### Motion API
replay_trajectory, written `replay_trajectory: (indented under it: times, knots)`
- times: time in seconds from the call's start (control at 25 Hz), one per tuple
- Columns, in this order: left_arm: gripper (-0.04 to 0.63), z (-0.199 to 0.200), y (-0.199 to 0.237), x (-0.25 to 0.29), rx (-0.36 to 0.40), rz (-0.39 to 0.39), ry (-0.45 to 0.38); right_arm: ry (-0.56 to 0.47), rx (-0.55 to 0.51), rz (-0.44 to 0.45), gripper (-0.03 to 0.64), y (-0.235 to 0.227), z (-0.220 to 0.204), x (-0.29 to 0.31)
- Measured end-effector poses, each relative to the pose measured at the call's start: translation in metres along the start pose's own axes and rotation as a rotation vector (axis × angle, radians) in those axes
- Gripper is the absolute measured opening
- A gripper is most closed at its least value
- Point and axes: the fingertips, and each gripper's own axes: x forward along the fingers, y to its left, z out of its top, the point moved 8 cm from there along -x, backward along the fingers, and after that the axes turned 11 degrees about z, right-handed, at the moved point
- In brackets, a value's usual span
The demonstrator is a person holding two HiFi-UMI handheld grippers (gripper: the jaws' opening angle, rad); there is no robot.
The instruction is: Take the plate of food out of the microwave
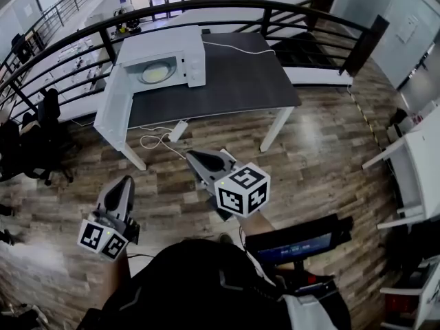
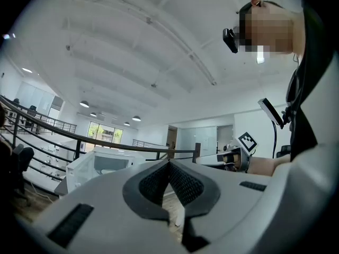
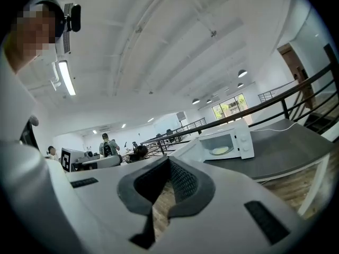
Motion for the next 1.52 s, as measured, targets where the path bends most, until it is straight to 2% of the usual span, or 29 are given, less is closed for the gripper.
replay_trajectory:
  times: [0.48, 1.08, 1.52]
  knots:
    - [0.005, 0.000, 0.014, -0.009, -0.009, -0.018, -0.011, 0.002, -0.010, -0.050, -0.011, 0.008, -0.003, 0.010]
    - [0.005, -0.003, 0.052, -0.012, -0.017, -0.091, -0.022, -0.014, 0.010, -0.105, -0.011, 0.021, -0.014, 0.037]
    - [0.005, -0.003, 0.062, 0.017, -0.022, -0.068, -0.032, -0.006, 0.002, -0.081, -0.011, -0.012, 0.002, 0.058]
